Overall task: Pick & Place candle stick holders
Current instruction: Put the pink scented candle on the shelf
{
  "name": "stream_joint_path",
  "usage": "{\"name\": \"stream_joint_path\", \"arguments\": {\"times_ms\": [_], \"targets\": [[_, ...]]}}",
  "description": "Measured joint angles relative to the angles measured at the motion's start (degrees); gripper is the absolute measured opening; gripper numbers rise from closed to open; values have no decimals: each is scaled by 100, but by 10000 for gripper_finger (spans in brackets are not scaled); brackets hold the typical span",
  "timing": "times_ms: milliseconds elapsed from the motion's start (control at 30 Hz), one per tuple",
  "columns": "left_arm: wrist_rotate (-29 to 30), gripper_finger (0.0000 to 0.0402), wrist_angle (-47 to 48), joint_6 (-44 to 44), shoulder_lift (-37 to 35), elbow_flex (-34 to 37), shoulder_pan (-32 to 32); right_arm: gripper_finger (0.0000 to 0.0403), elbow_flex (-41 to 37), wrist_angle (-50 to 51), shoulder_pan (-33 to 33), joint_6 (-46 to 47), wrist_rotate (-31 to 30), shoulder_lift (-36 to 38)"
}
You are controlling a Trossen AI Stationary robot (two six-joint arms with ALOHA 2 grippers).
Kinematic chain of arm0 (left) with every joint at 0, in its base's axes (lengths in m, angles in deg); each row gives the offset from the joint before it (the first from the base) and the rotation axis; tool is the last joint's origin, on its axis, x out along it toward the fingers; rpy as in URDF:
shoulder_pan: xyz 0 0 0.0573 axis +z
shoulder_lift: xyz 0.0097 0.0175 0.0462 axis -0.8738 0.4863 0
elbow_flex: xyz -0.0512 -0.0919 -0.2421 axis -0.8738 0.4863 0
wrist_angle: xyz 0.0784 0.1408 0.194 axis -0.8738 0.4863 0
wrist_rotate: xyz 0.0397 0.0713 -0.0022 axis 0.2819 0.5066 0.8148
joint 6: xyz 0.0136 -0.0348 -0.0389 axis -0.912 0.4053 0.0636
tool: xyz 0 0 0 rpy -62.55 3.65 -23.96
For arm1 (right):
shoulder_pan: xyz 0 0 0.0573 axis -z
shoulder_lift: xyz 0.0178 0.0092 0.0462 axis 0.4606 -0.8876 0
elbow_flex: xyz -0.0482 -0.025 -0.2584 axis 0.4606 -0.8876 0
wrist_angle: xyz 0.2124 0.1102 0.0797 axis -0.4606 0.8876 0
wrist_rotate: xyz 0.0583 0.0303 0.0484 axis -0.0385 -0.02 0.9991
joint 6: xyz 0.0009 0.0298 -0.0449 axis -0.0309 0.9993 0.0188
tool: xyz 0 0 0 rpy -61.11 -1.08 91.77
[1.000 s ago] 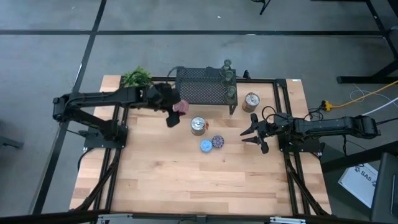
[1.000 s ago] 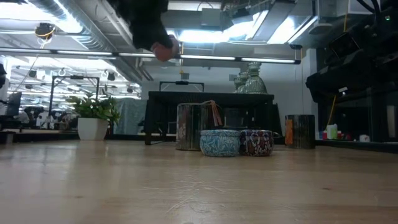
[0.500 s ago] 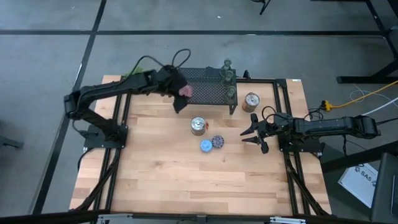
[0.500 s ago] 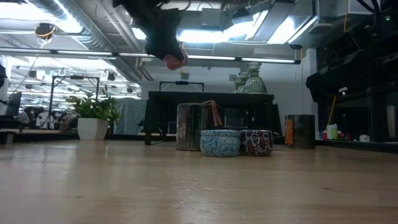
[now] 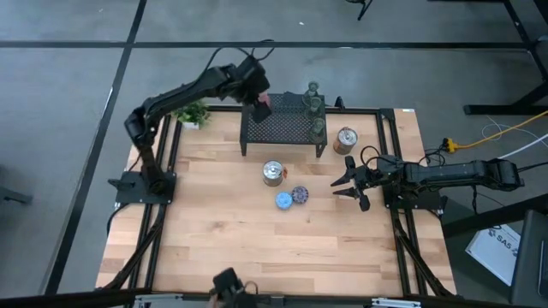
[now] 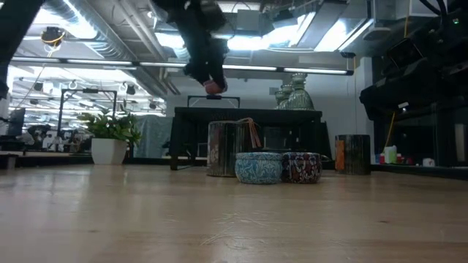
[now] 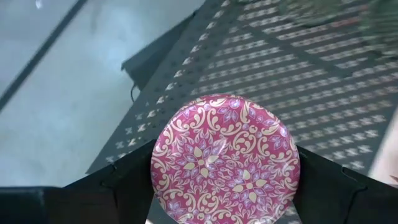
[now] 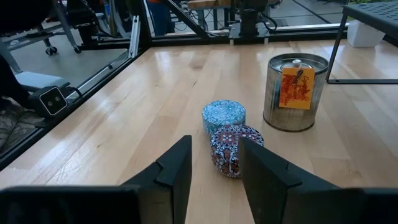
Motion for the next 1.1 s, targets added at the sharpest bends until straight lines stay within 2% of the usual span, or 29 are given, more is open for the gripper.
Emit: {"name": "stream_joint_path", "arguments": {"times_ms": [100, 333, 467, 1100], "targets": [[-6, 297, 255, -1, 292, -226, 217, 132, 0, 0, 0, 2, 0, -1], [2, 298, 484, -47, 634, -251, 606, 132, 0, 0, 2, 0, 0, -1], [-275, 298, 554, -49, 661, -251, 755, 132, 0, 0, 2, 0, 0, -1], [-246, 302, 489, -301, 879, -255, 647, 132, 0, 0, 2, 0, 0, 0]]}}
